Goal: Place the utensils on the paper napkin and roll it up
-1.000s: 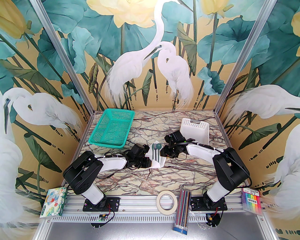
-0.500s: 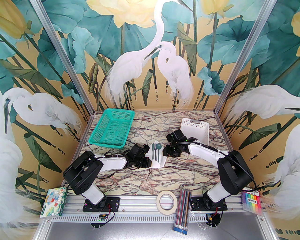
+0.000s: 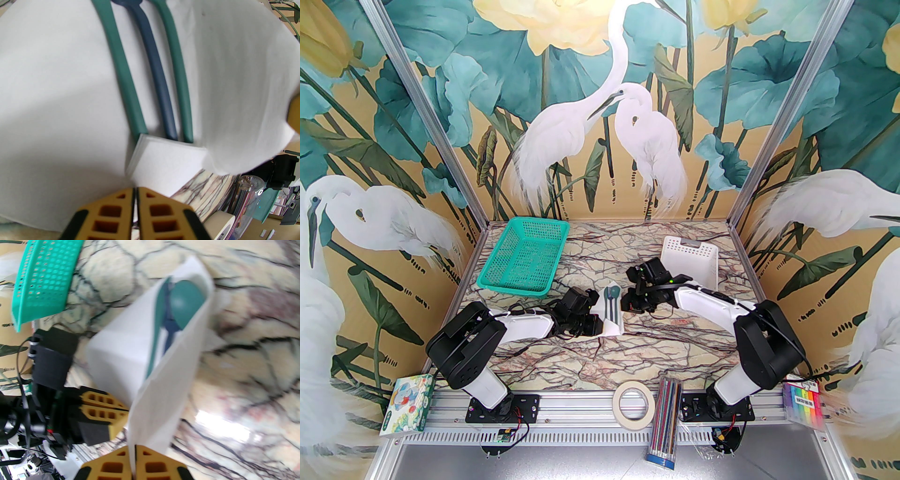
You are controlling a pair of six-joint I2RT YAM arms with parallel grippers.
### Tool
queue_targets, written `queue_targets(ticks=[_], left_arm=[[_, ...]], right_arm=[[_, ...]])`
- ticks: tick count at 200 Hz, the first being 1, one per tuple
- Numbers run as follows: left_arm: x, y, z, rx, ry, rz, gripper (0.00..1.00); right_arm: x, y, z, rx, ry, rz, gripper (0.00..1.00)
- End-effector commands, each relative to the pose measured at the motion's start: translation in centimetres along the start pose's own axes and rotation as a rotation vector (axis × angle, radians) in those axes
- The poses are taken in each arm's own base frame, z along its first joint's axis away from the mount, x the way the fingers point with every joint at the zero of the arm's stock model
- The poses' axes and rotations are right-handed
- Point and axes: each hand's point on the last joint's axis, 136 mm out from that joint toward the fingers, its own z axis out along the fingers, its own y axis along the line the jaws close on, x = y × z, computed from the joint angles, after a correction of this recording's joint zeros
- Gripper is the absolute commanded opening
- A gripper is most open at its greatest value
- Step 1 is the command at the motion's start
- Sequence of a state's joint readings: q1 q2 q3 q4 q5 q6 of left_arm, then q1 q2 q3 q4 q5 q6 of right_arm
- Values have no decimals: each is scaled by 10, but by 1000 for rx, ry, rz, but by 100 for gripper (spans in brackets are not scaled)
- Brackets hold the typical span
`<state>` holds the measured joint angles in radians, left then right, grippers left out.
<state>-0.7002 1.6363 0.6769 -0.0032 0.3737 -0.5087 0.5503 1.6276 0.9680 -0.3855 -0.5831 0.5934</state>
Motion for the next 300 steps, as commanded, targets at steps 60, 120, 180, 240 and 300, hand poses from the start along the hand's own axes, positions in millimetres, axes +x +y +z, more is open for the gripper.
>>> queue_targets(ticks=[60,120,180,240,300], left_arm=[[9,10,5,-20,29,-29,13],[11,10,5,-18,31,-31,13],[12,11,4,-18,28,-36,14],[8,8,-2,-19,9,-26,14],[-2,2,-27,-32,-50,-14,24]], right_arm=[[-15,16,39,-61,1,20,9],[-18,13,60,-57,11,40,9],[-14,9,78,-48,37,45,12],[-7,-3,86,-20,62,66,23],[-3,-12,89,11,73,74,32]])
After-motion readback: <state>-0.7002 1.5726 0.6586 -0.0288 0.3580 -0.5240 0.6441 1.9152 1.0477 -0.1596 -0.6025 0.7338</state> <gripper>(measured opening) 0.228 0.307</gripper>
